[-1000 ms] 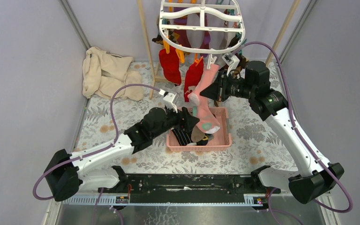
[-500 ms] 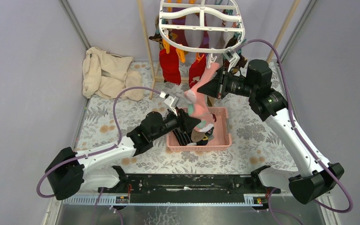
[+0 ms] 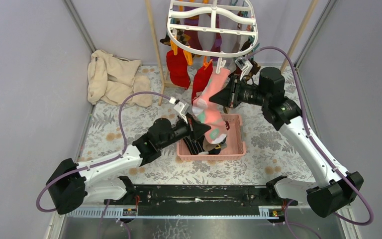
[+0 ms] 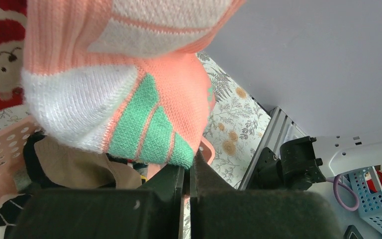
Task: Remove the socks clipped to the hanger
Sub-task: Remove the sock from the hanger, then place the sock in the bin, then remove the sock from the hanger.
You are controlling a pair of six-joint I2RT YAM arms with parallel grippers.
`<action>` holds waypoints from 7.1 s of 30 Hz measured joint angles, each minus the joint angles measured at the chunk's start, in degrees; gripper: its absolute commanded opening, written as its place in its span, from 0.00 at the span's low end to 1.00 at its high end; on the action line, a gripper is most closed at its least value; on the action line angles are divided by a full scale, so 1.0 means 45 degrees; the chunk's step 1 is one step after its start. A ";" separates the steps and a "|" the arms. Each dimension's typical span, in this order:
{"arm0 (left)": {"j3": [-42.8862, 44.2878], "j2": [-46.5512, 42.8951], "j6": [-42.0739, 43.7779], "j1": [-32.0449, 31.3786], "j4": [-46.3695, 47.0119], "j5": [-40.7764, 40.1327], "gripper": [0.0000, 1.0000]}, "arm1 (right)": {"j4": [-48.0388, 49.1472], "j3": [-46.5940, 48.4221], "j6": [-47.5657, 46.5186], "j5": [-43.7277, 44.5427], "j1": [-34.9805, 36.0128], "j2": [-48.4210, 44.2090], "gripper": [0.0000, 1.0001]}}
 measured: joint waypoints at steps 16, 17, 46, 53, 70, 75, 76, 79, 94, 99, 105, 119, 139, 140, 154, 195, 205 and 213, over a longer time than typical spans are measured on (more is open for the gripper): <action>0.1418 -0.0903 0.0024 0.0000 -0.2817 -0.0078 0.00 | -0.1219 -0.0593 -0.1506 0.2909 0.0019 -0.0423 0.66; 0.1579 -0.0860 0.0015 0.0005 -0.3070 -0.0073 0.00 | -0.1122 -0.0661 -0.1530 0.3113 0.0019 -0.0544 0.66; 0.2555 -0.1107 -0.1603 0.4133 -0.5693 0.4017 0.00 | 0.8495 -0.3672 -0.1851 0.6436 0.0019 -0.0729 0.56; 0.2419 -0.1452 -0.1579 0.4415 -0.6329 0.4313 0.00 | 0.9933 -0.3740 -0.1938 0.6776 0.0019 0.0005 0.57; 0.1894 -0.1462 -0.1559 0.4532 -0.6819 0.4697 0.00 | 1.1681 -0.3521 -0.1685 0.6887 0.0019 0.1491 0.61; 0.1894 -0.1175 -0.1559 0.4532 -0.6819 0.4838 0.00 | 1.2429 -0.3502 -0.1209 0.6834 0.0019 0.1807 0.60; 0.1894 -0.1137 -0.1554 0.4532 -0.6815 0.4847 0.00 | 1.2585 -0.3497 -0.1078 0.6781 0.0005 0.1880 0.60; 0.1899 -0.1054 -0.1545 0.4566 -0.6824 0.4891 0.00 | 1.3066 -0.3497 -0.0646 0.6737 -0.0083 0.2074 0.59; 0.2137 -0.1044 -0.1263 0.4804 -0.7363 0.5459 0.00 | 1.5110 -0.3371 0.1685 0.5867 -0.1083 0.3075 0.38; 0.2137 -0.0894 -0.1263 0.4804 -0.7388 0.5503 0.00 | 1.5198 -0.3342 0.1938 0.5741 -0.1083 0.3084 0.17; 0.2137 -0.0699 -0.1200 0.4809 -0.7499 0.5484 0.00 | 1.4056 -0.3162 0.1511 0.5824 -0.1083 0.2618 0.13; 0.2385 0.1642 -0.1370 0.4211 -0.6936 0.5819 0.00 | 1.0569 -0.2599 0.0199 0.5741 -0.1093 0.1161 0.50; 0.4809 0.0952 -0.1710 0.1001 -0.7048 0.4352 0.00 | 0.5561 -0.3944 -0.1948 0.6460 -0.1103 -0.2453 0.62; 0.4862 0.0903 -0.1710 0.0981 -0.7077 0.4269 0.00 | 0.5455 -0.3978 -0.2011 0.6523 -0.1103 -0.2574 0.62; 0.5270 0.0908 -0.1496 0.0636 -0.7834 0.3133 0.10 | 0.3973 -0.4046 -0.2429 0.7810 -0.1321 -0.3104 0.65; 0.1875 -0.2098 -0.1030 0.3449 -0.8111 0.2259 0.99 | 0.8097 -0.4862 -0.1904 0.6727 -0.2735 0.1243 0.28; 0.1705 -0.1894 -0.1044 0.3313 -0.8116 0.2205 0.99 | 0.8718 -0.5090 -0.1700 0.5683 -0.2744 0.1010 0.06; 0.2477 -0.0466 -0.1030 0.2560 -0.7791 0.1928 0.99 | 0.8369 -0.4901 -0.1520 0.3949 -0.2637 0.0520 0.06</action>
